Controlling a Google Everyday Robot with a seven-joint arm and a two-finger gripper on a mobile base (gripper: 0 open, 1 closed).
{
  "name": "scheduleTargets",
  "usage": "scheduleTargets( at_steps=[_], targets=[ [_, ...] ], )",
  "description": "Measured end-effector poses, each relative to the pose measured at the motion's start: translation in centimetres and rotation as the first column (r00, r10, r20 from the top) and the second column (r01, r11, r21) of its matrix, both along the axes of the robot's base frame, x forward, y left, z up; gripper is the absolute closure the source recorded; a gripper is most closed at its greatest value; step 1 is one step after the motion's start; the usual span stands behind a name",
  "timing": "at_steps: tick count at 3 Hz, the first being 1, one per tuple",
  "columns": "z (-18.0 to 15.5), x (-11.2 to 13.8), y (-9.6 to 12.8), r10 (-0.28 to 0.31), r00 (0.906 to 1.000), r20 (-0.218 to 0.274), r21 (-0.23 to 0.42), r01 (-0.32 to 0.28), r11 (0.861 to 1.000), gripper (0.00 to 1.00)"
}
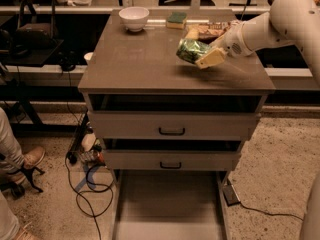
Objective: Pick green can from bottom drawer and place on counter
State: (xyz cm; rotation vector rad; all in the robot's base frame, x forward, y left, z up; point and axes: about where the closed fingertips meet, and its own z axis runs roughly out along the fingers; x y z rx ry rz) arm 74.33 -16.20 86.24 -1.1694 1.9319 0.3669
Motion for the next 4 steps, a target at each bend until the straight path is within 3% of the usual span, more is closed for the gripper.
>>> scheduleTargets(
  at_steps=[2, 4],
  targets=[
    [-1.86, 1.01, 0.26, -0.014, 0.9972, -0.074, 0.004, 0.015, 1.000, 0.51],
    [-2.12, 1.29, -0.12, -0.022, 0.9959, -0.087, 0.006, 0.023, 1.000, 0.05]
  ],
)
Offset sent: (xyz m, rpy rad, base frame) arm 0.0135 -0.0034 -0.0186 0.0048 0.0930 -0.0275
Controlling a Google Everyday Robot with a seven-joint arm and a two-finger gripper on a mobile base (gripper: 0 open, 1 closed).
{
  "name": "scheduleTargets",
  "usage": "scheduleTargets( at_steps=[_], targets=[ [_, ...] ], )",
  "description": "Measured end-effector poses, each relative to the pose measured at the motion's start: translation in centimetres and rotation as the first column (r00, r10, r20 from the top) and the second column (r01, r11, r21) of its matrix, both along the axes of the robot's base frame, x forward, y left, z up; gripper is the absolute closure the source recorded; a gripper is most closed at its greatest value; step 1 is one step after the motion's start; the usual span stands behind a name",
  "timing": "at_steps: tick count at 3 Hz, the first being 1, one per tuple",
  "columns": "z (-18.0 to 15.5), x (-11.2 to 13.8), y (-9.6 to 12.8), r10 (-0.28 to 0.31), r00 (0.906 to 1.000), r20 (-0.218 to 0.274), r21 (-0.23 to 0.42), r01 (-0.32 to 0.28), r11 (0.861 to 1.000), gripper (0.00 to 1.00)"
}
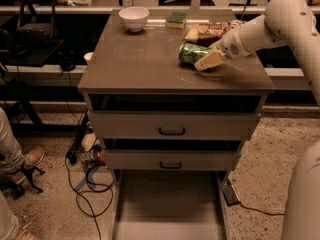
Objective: Pick green can from bottom drawer and place on counter
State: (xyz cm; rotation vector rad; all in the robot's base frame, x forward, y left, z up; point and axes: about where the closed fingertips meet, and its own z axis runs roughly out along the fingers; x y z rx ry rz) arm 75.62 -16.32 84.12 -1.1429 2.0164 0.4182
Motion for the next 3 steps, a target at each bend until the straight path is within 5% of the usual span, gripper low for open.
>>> scheduleTargets(
  at_steps=[2, 3],
  targets=[
    [1.6, -0.4, -4.1, -0.093, 0.9949, 0.037, 0.024, 0.093, 0.995, 0.00],
    [3.4, -1.7, -8.0, -0.177, 0.9802, 0.089, 0.049, 0.173, 0.984, 0.00]
  ],
)
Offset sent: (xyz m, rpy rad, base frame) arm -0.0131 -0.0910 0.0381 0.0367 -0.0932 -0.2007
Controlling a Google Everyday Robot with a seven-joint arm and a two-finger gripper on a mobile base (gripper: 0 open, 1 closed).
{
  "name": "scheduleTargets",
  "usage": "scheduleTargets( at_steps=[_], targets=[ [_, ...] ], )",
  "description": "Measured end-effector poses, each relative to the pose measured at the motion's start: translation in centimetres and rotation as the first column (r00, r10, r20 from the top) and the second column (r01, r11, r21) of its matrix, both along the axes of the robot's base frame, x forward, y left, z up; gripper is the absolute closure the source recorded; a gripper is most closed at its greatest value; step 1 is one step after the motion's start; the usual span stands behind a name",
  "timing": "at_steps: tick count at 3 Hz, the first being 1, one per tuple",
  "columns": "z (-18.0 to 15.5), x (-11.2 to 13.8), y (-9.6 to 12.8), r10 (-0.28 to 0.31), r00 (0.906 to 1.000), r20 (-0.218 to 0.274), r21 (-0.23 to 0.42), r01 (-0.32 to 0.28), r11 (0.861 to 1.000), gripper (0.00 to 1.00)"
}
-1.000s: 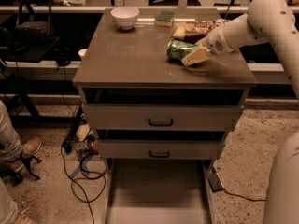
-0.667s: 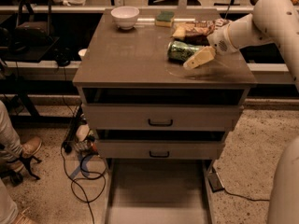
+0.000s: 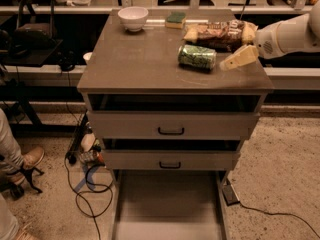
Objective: Pick green can from bottom drawer and place on counter
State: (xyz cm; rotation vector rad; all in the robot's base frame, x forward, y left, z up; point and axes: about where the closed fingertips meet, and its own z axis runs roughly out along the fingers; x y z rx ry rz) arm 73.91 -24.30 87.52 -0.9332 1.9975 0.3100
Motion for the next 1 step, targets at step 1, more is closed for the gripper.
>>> scheduleTargets(
  at_steps=[1],
  targets=[
    [1.13, -1.29, -2.30, -0.043, 0.9978, 0.051, 0.010, 0.043, 0.999, 0.00]
  ],
)
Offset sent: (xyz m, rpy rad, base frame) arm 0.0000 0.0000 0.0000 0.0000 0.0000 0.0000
